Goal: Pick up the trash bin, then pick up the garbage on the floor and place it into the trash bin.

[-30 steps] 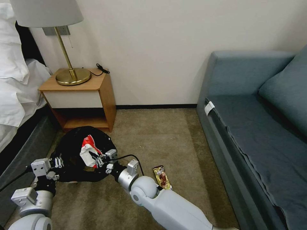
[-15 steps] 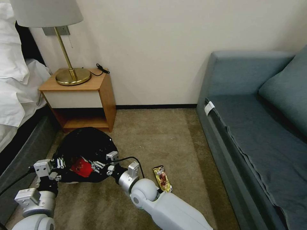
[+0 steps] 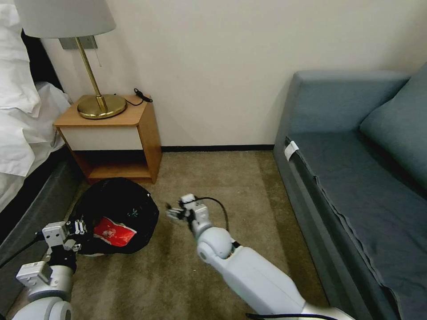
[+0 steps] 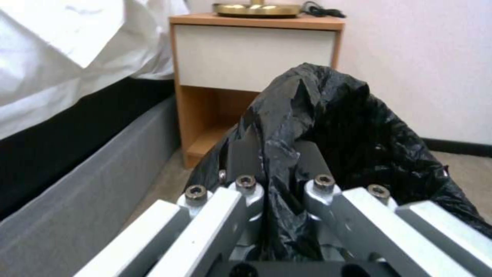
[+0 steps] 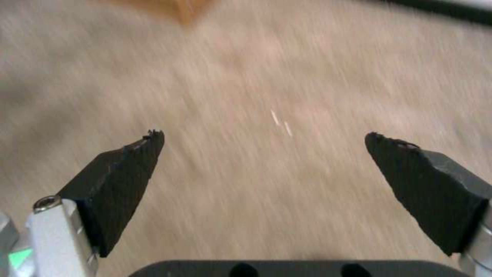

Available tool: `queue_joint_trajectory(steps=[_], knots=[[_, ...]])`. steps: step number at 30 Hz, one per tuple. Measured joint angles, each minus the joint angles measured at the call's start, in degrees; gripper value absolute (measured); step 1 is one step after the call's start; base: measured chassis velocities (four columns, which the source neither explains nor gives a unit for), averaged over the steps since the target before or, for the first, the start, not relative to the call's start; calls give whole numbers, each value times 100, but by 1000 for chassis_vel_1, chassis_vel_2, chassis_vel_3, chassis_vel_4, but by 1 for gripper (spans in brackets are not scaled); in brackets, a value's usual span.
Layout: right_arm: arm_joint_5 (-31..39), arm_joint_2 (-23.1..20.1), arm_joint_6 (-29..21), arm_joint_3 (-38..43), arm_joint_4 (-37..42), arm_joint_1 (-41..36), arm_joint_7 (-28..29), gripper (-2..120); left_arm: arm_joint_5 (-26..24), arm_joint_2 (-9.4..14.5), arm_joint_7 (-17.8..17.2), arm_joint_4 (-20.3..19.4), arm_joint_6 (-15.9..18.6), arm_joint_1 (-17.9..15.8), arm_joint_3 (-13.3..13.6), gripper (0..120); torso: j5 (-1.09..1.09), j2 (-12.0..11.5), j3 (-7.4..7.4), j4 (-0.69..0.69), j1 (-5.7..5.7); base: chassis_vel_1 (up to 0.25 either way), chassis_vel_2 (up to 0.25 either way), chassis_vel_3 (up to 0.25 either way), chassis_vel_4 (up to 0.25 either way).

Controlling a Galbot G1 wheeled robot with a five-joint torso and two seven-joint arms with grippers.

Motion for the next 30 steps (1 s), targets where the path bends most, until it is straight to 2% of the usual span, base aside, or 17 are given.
queue_joint_trajectory(steps=[4, 8, 13, 17, 30], knots=[[412, -173, -485, -133, 189, -158, 323, 100, -234, 69, -212, 96, 119, -78, -55, 4, 0, 0, 0, 1, 0, 0, 0, 0, 0], [615, -255, -641, -351, 237, -294, 450, 100, -357, 81, -351, 10, 218, -57, -64, 4, 0, 0, 0, 1, 0, 0, 0, 0, 0], [969, -376, -671, -559, 334, -365, 601, 100, -377, 73, -441, -94, 248, -23, -73, 4, 1, 0, 0, 2, 0, 0, 0, 0, 0], [1394, -681, -766, -777, 522, -381, 708, 100, -442, 54, -555, -130, 288, -56, -48, 4, 0, 0, 0, 1, 0, 0, 0, 0, 0], [1325, -861, -566, -856, 357, -636, 676, 100, -893, 236, -882, -316, 575, -338, -68, 4, 0, 0, 0, 1, 0, 0, 0, 0, 0]])
